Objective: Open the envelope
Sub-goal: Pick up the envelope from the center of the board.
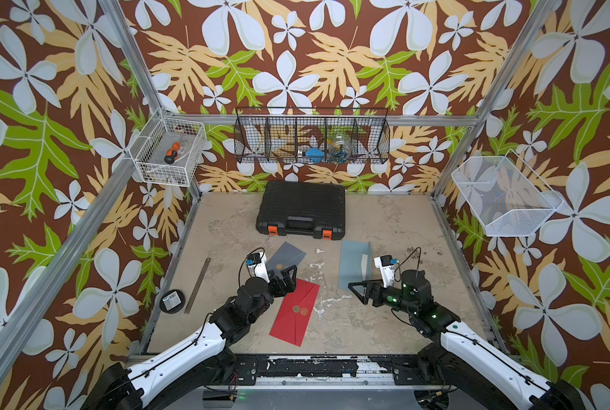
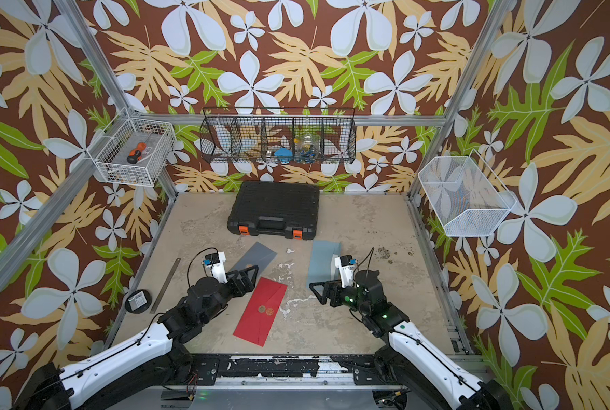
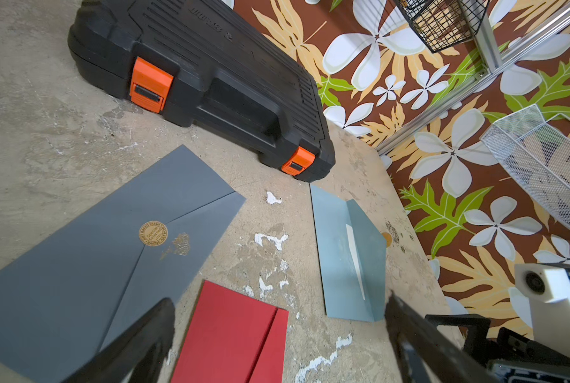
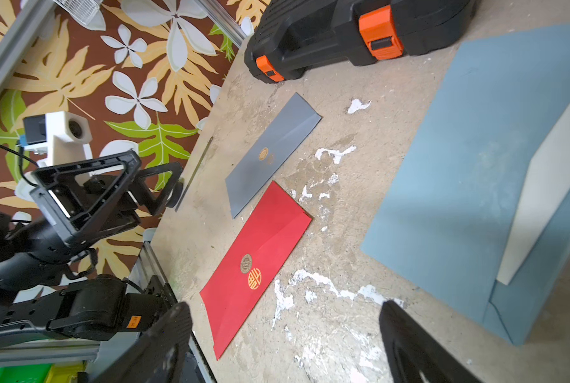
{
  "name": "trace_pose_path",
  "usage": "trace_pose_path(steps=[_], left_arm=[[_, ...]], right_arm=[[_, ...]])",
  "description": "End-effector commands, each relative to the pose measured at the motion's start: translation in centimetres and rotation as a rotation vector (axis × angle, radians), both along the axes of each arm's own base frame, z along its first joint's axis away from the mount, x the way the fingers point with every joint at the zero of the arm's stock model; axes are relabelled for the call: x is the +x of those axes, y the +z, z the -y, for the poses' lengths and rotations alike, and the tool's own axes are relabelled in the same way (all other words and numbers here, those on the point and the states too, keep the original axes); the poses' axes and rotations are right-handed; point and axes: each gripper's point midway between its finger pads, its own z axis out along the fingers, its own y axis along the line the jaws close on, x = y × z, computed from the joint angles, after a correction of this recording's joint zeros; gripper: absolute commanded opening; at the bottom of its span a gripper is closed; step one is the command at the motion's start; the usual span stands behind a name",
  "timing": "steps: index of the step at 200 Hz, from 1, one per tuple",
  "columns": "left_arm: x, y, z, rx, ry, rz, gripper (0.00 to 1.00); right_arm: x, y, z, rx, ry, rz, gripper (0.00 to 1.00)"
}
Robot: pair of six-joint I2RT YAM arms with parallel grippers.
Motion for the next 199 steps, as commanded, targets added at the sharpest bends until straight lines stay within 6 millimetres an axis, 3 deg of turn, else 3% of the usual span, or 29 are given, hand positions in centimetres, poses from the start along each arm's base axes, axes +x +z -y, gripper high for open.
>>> trace_pose_path(steps=[1,58,83,113,199], left_arm=[[0.1,0.3,0.0,0.006,-0.002,0.011,1.0],[-0.3,-0.2,-0.1,0.016,-0.01,-0.002,1.0],[-0.4,-1.6,-0.4,0.059,-0.01,-0.043,1.0],[-0.6,-3.4,-0.3,0.03,-0.029,-0.121,1.0],[-1.8,-6.9,-3.0,-0.066,0.027,-0.275,0.92]], right_arm=[[0.3,0.1,-0.1,-0.028,-0.01,0.021,0.92],[-0.2,0.4,-1.3,-0.043,0.027,0.032,1.0],[-0.4,0.0,-2.2,-0.051,0.05,0.023,1.0],[-0.7,-1.0,-3.2,-0.062,0.08,-0.013,1.0],[-2.5,-4.4,-6.9,-0.041,0.195,-0.193,1.0]])
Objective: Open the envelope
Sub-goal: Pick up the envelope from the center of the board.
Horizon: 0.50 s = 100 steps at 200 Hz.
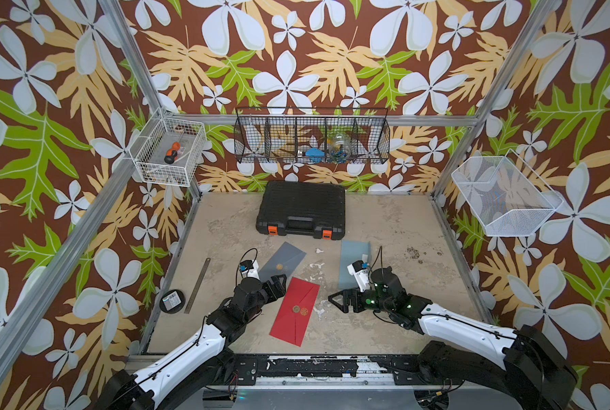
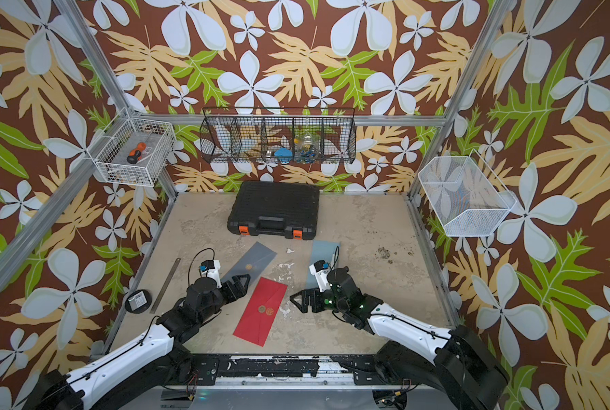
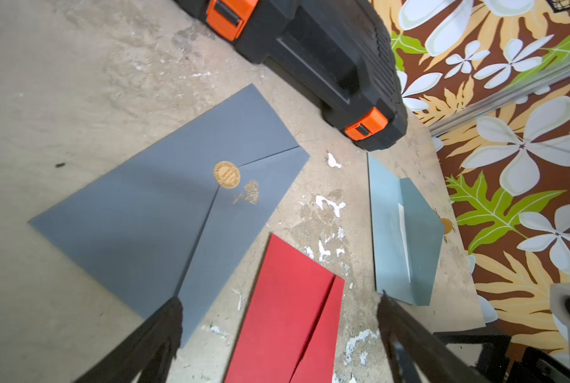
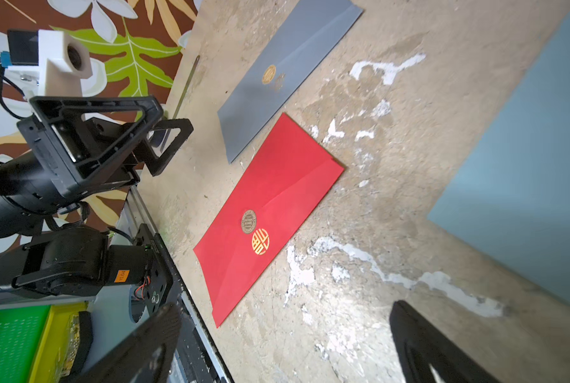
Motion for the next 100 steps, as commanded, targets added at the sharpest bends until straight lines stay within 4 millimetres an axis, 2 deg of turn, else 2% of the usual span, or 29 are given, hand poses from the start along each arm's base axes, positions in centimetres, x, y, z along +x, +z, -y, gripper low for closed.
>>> trace_pose_path(steps=[1,24,61,100], left_arm=[[-0.9,-0.7,0.3,-0.048,-0.015,-0.048,0.92],[-1.7,-1.9,0.2,-0.07,-0.018,-0.087,0.92],[-2.6,-2.3,1.6,-0.141,-0.101,-0.079,0.88],[-2.8,-2.5,2.3,-0.132,-0.15,-0.086,0.85]], right_arm=[[-0.3,-0.1,-0.8,0.051,0.008,-0.039,1.0],[-0.4,-0.7,-1.5,0.076,0.017,-0.082,0.98],[-0.2,-1.8,-3.0,0.08,0.03,-0.147,0.93],[0.6,-2.7,-4.8,0.088,0.01,-0.197,0.88]])
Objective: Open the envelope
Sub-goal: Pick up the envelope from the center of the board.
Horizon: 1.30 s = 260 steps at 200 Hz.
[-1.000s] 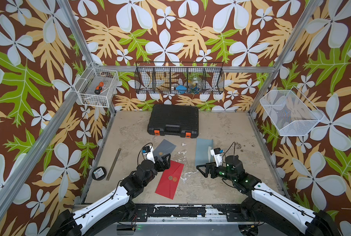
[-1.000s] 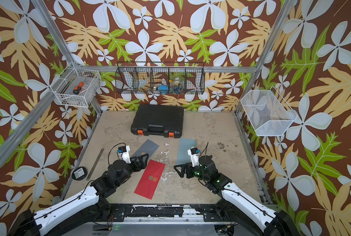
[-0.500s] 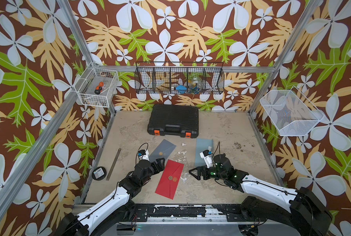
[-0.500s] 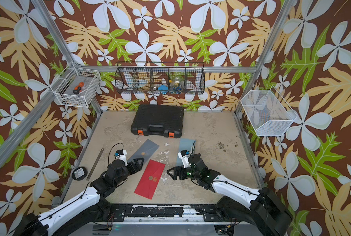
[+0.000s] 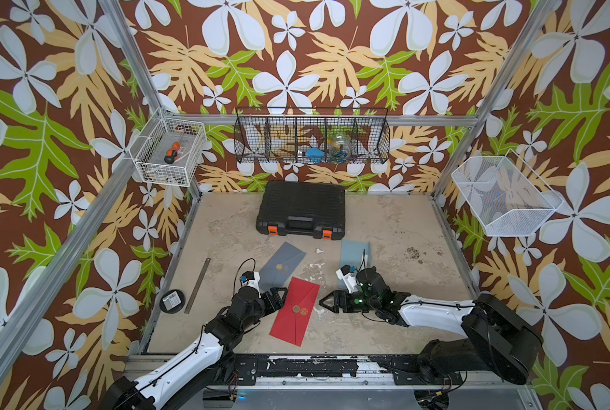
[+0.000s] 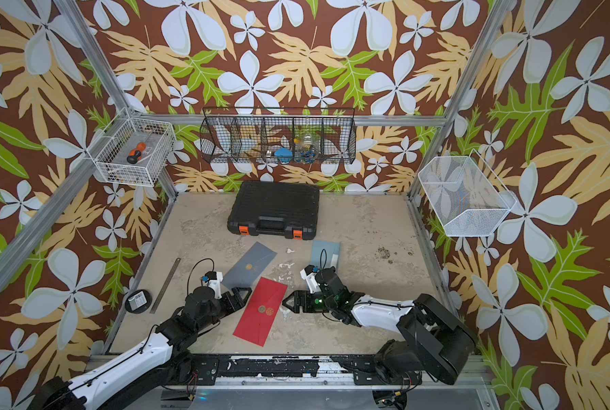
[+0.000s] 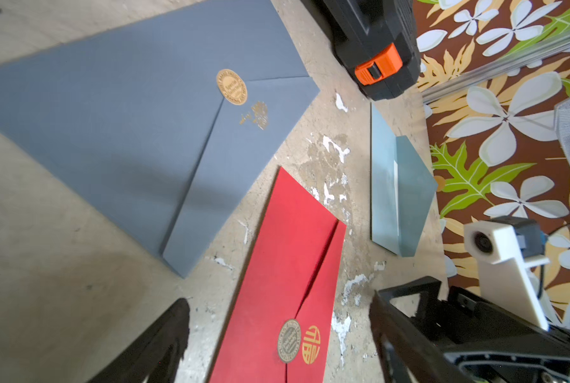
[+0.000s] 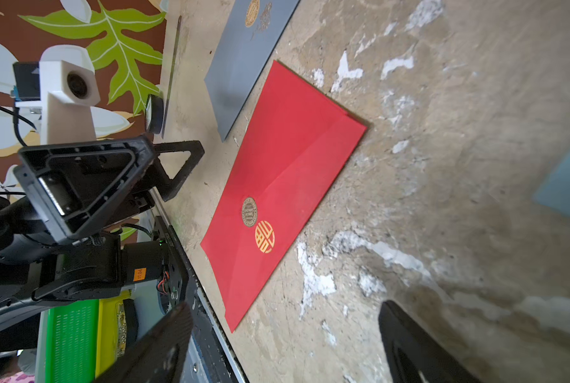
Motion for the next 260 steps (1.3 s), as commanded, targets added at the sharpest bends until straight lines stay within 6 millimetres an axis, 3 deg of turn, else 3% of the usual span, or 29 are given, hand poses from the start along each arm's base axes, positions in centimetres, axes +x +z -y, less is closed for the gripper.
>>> trace_pose_path(steps=[1,52,79,127,179,260], left_arm=[[0.1,0.7,1.1,-0.024,-0.054,0.019,0.85],[-0.1,0.2,2.4,-0.011,-0.144,0.009,0.83],[-0.1,1.0,3.4,-0.022,-0.204,0.038,0.81],[-0.1,0.4,3.5,-0.008,-0.214,0.027,0.79],[-0.7,0.0,4.8,-0.043,-0.294,0.011,0.74],[-0.9,-2.6,4.2,0.008,-0.272,-0.074,0.68]], right_arm=[[0.9,0.9,-1.5,0.048,-0.016,0.003,0.88],[2.1,-0.7,-2.8,0.018,-0.072,-0.065,0.82],[2.4,-1.6,-3.1,0.002,-0.084,-0.098,0.81],[2.5,-2.7,-4.0,-0.001,-0.068,-0.147,0.79],[3.2,-2.9,-3.4,-0.039,-0.108,-0.138,0.8],[3.1,-4.3,-2.5,-0.08,-0.157,-0.19,0.79]])
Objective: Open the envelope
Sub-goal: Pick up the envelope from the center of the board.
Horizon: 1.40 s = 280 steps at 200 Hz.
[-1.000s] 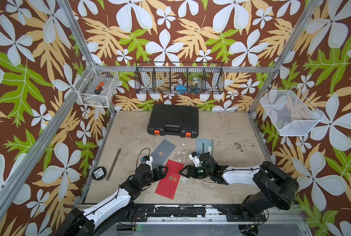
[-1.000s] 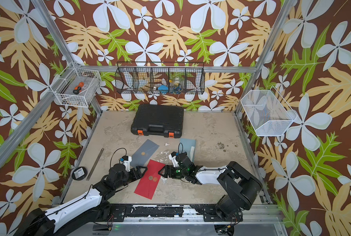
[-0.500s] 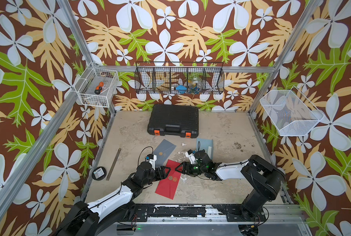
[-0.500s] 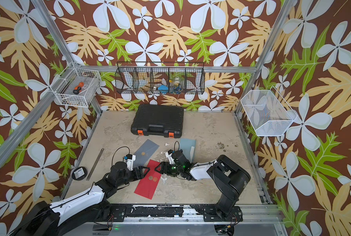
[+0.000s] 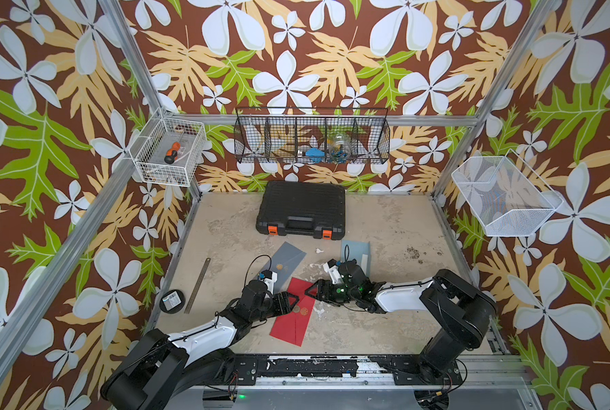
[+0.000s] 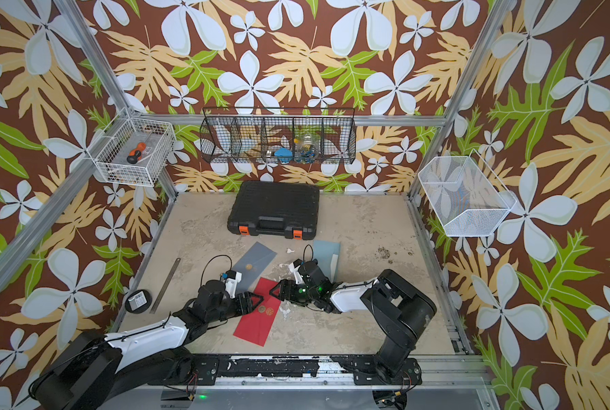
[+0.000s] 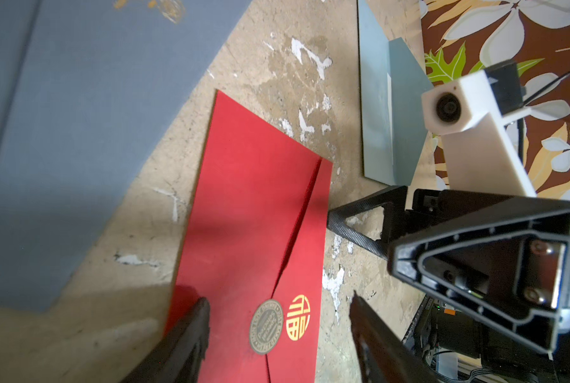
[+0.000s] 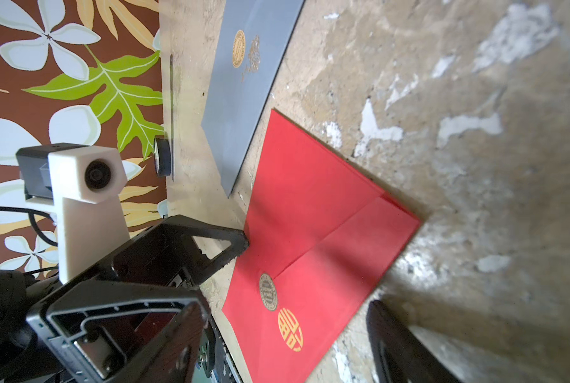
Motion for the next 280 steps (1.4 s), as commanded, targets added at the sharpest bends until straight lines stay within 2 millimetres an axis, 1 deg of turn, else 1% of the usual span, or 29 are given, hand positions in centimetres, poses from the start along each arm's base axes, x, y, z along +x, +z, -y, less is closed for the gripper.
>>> trace_pose_path(steps=[1,24,54,81,96,108,123,146,166,212,240,259,280], left_arm=[[0.1,-0.2,-0.1,0.013,-0.001,0.007,0.68],[-0.2,-0.7,-0.1,0.015,-0.003,-0.015,0.67],[-0.5,-1.2,-0.1,0.015,0.007,-0.042,0.66],[-0.6,-1.2,-0.1,0.011,0.024,-0.043,0.66],[-0.6,-1.3,-0.2,0.018,0.036,-0.044,0.65],[-0.5,-1.2,-0.3,0.013,0.043,-0.045,0.65],[-0.6,-0.9,-0.1,-0.002,0.043,-0.042,0.66],[-0.7,-0.3,0.5,-0.024,0.039,-0.035,0.66],[-0.6,0.1,0.7,-0.03,0.036,-0.025,0.66],[0.2,1.7,0.3,-0.007,0.048,0.047,0.66],[0.0,1.0,0.4,0.013,0.028,0.029,0.66],[-0.2,0.6,0.8,0.011,0.006,0.014,0.66],[-0.5,0.0,1.1,0.02,-0.021,-0.011,0.66]], right_arm=[[-0.5,-2.7,1.8,-0.111,-0.052,-0.077,0.79],[-0.7,-3.3,2.1,-0.125,-0.069,-0.101,0.78],[-0.3,-3.3,2.6,-0.137,-0.109,-0.111,0.79],[-0.3,-3.4,3.0,-0.137,-0.142,-0.133,0.78],[-0.2,-3.0,3.2,-0.13,-0.162,-0.135,0.77],[0.0,-2.2,3.4,-0.104,-0.196,-0.143,0.77],[0.6,-1.2,3.5,-0.083,-0.23,-0.134,0.76],[1.0,-0.5,3.5,-0.039,-0.284,-0.143,0.72],[1.0,-0.8,3.7,-0.039,-0.309,-0.16,0.71],[0.3,-1.0,2.9,-0.062,-0.295,-0.166,0.7],[0.0,-1.4,2.9,-0.075,-0.322,-0.205,0.7],[-0.2,-1.7,3.2,-0.086,-0.352,-0.214,0.67],[-0.3,-2.1,2.8,-0.083,-0.336,-0.233,0.66]])
